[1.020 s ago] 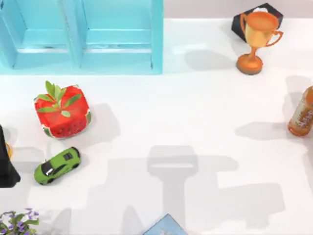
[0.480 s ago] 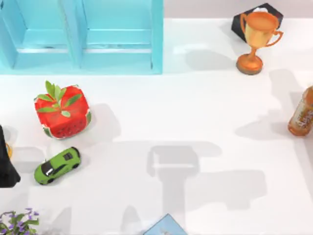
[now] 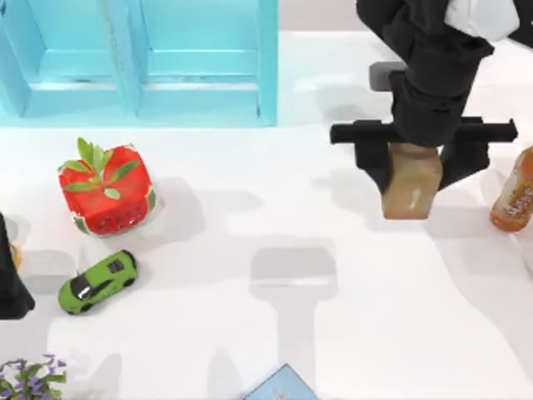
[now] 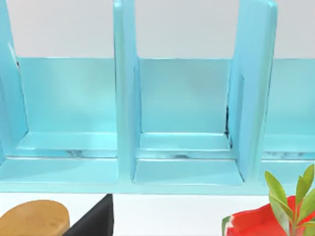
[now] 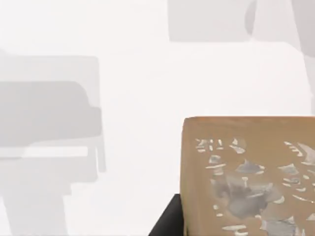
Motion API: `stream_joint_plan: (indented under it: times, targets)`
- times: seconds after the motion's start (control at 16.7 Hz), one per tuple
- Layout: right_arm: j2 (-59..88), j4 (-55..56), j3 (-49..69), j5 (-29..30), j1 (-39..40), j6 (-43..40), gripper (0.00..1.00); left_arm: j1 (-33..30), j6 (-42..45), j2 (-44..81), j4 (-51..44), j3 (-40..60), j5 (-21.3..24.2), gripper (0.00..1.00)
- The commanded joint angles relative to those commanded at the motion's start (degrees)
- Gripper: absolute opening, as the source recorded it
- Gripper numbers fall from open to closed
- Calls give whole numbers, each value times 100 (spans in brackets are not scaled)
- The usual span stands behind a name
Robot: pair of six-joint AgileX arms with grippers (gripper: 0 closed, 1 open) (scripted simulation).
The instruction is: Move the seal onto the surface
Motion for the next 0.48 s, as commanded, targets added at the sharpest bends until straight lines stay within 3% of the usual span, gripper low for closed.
stream_joint_plan:
  times: [0.24,0.48]
  targets:
    - [947,321,723,13,954,974,0,0,0,0,0,0,0,100]
    - [1198,409,918,19,1213,1238,0,0,0,0,0,0,0,100]
